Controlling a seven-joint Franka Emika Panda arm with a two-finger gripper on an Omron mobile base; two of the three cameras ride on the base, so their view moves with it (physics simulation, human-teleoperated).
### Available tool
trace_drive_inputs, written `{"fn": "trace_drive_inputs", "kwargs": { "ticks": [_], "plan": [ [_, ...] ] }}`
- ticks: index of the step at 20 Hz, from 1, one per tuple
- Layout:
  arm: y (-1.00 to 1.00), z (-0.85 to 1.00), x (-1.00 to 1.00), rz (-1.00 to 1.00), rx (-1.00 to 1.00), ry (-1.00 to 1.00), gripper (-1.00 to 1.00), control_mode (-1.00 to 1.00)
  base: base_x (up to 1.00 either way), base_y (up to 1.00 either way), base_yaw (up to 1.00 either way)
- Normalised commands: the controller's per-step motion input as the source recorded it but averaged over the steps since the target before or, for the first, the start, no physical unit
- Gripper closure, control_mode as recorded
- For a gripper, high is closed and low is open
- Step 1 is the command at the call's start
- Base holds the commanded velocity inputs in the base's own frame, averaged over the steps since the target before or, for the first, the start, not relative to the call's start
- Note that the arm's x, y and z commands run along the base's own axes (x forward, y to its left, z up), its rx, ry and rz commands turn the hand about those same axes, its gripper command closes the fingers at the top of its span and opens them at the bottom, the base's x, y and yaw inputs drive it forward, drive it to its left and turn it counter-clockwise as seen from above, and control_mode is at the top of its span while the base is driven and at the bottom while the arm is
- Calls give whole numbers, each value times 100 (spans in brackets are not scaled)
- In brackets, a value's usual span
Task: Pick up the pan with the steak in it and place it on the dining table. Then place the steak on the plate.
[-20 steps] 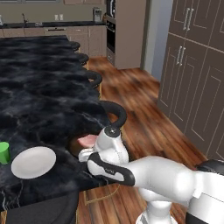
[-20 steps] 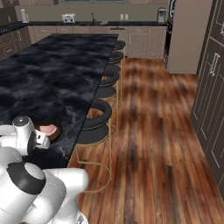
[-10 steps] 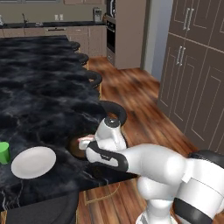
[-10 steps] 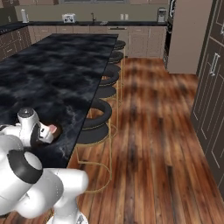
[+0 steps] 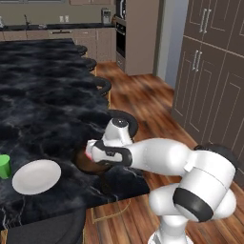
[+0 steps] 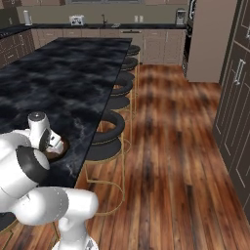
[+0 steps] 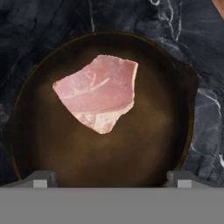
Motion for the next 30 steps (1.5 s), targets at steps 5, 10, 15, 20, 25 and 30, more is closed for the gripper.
{"fn": "trace_drive_inputs", "kwargs": {
  "ticks": [5, 10, 15, 20, 25, 30],
  "plan": [
    [0, 0, 3, 0, 2, 0, -100, -100, 0, 0, 0],
    [0, -7, 0, 0, 0, 0, -100, -100, 0, 0, 0],
    [1, -18, 1, 0, 0, 0, -100, -100, 0, 0, 0],
    [0, -16, 8, 0, 0, 0, -100, -100, 0, 0, 0],
    [1, -2, 25, -2, 0, 0, -100, -100, 0, 0, 0],
    [1, 0, 21, -3, 0, 0, -100, -100, 0, 0, 0]
  ]
}}
